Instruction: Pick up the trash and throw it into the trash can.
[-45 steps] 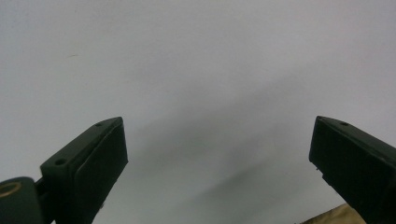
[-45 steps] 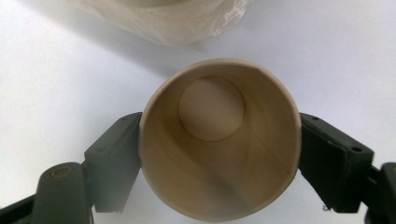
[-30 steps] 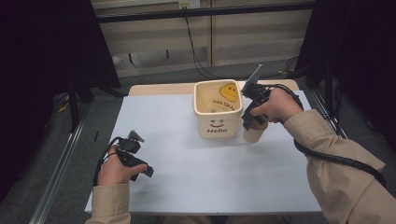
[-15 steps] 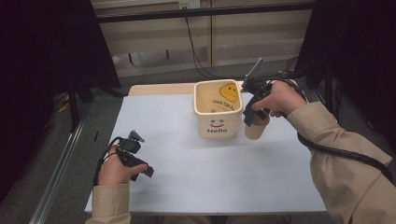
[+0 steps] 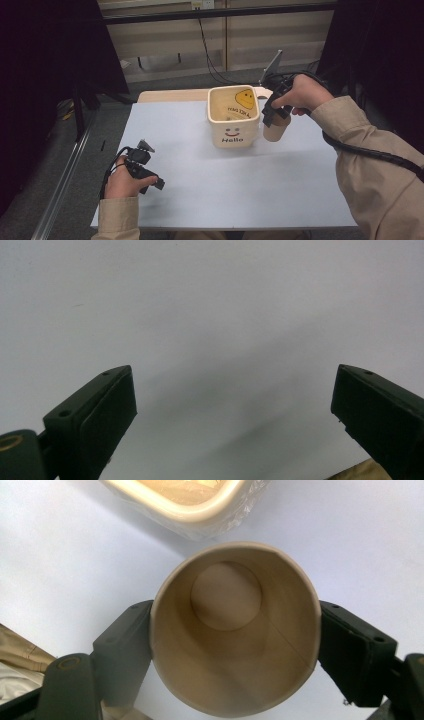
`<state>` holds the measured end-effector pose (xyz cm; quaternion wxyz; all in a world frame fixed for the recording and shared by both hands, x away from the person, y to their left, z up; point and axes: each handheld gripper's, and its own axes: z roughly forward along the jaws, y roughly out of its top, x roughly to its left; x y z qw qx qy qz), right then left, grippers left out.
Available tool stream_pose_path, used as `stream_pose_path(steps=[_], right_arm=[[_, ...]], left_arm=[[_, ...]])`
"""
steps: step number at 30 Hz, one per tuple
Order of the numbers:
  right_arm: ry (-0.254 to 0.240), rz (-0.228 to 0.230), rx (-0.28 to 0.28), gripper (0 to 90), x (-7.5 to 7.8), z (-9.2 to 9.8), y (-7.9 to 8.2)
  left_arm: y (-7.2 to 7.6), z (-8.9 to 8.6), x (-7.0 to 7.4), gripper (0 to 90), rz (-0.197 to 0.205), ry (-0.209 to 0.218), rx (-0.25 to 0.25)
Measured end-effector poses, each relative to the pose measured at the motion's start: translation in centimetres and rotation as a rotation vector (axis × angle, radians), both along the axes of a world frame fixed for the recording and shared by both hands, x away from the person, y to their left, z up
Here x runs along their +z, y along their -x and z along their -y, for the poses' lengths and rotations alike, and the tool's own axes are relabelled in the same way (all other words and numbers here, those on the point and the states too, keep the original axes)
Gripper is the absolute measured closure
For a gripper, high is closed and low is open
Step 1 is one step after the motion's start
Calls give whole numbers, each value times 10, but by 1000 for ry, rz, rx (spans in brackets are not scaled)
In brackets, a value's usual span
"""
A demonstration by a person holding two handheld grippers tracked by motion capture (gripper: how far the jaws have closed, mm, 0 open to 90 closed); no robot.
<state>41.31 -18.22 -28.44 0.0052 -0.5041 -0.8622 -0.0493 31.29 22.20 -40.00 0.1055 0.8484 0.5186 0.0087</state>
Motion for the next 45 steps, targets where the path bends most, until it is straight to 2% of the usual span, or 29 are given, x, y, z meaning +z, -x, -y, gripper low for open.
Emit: stream_pose_path(steps=[13, 25, 35, 45], right_arm=[[-5, -2, 17, 211, 23, 1, -5], [17, 2, 23, 211, 50, 5, -14], [22, 18, 26, 214, 70, 6, -20], [26, 30, 48, 217, 91, 2, -26]], left_arm=[[-1, 1, 0, 41, 5, -2, -2], [0, 1, 1, 41, -3, 3, -6], [0, 1, 2, 41, 3, -9, -10], [0, 3, 2, 41, -4, 1, -5]])
